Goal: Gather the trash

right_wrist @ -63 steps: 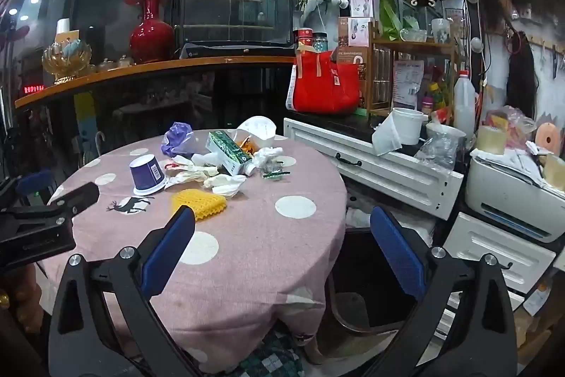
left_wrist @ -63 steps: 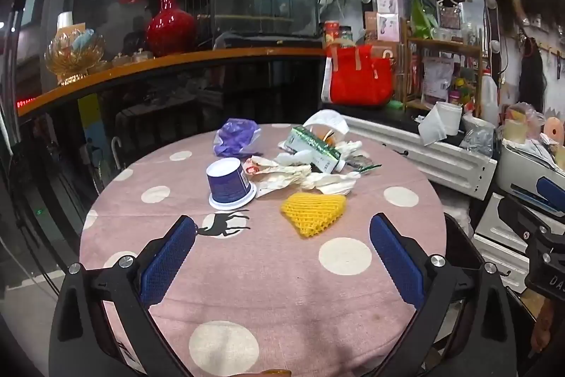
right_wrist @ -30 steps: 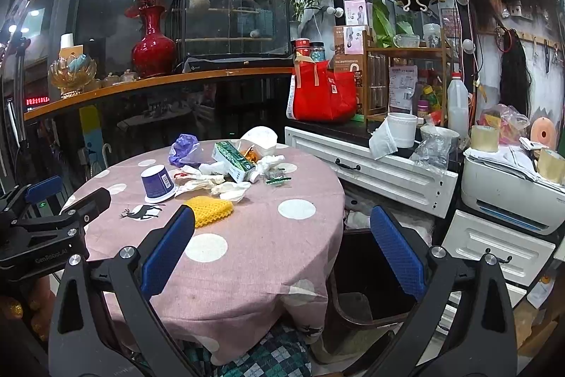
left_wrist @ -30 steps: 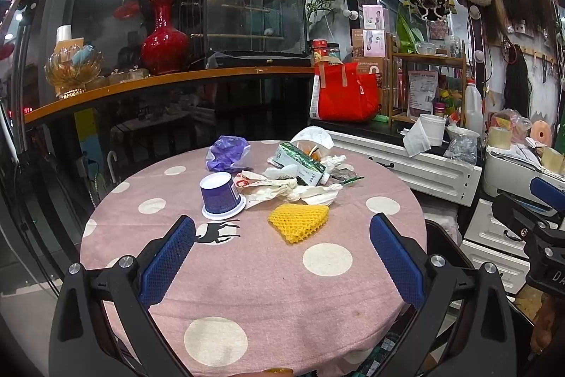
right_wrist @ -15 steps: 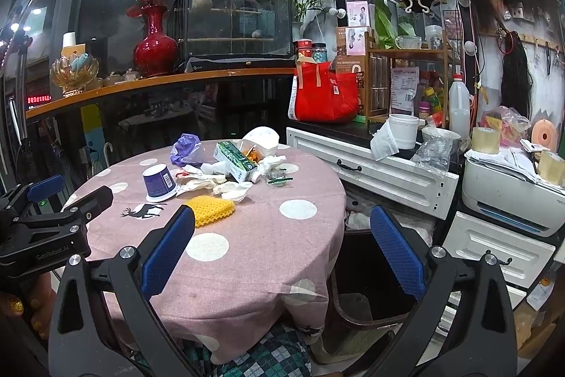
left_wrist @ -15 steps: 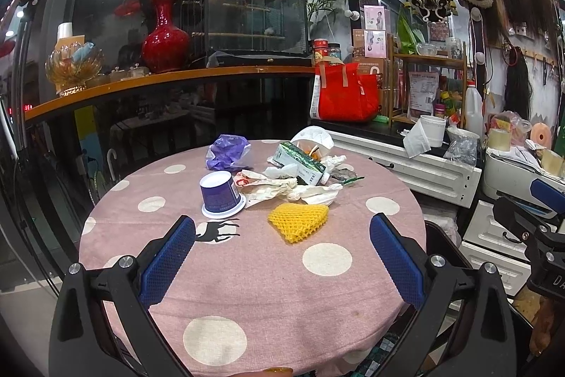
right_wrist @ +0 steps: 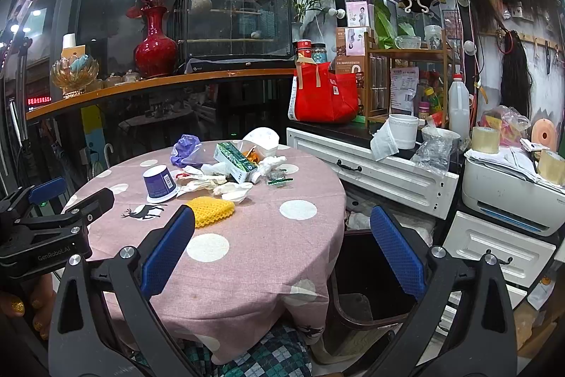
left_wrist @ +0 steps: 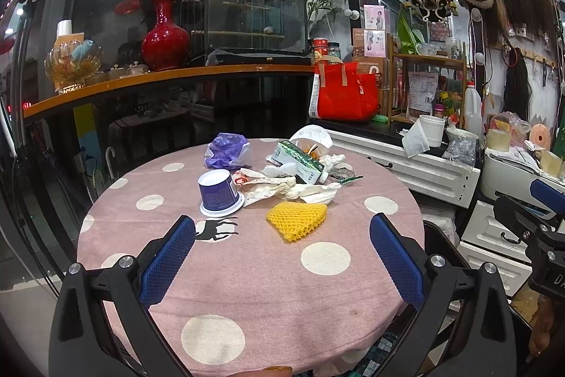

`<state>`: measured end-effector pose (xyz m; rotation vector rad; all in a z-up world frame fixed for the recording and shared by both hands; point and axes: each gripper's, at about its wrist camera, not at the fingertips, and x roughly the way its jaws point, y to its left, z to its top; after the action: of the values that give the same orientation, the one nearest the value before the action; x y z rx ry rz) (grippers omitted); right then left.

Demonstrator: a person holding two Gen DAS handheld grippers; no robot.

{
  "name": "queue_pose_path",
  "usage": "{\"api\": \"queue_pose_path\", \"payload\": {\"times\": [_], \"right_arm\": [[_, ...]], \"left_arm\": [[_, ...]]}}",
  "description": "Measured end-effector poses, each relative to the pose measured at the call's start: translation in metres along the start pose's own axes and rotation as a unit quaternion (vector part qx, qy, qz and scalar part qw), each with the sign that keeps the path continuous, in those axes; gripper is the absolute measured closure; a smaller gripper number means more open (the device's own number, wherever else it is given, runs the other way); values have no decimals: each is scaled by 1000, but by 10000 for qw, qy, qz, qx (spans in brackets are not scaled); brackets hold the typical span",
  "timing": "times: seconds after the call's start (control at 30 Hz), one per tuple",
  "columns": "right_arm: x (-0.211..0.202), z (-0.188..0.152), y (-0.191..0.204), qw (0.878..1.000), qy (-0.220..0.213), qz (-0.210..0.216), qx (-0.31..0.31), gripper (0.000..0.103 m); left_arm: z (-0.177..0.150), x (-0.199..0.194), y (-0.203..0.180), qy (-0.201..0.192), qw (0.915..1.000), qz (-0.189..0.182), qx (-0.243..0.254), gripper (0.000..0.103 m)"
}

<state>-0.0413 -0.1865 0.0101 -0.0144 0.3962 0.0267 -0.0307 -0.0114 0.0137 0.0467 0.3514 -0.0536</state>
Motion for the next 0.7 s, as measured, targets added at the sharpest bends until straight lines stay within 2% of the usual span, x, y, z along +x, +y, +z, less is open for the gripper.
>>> {"api": "queue_pose_path", "payload": {"times": [0.7], "right_arm": [[0, -1, 0, 10000, 9, 10, 7, 5]], "left_arm": [[-2, 0, -1, 3, 10000, 5, 0, 6]]}}
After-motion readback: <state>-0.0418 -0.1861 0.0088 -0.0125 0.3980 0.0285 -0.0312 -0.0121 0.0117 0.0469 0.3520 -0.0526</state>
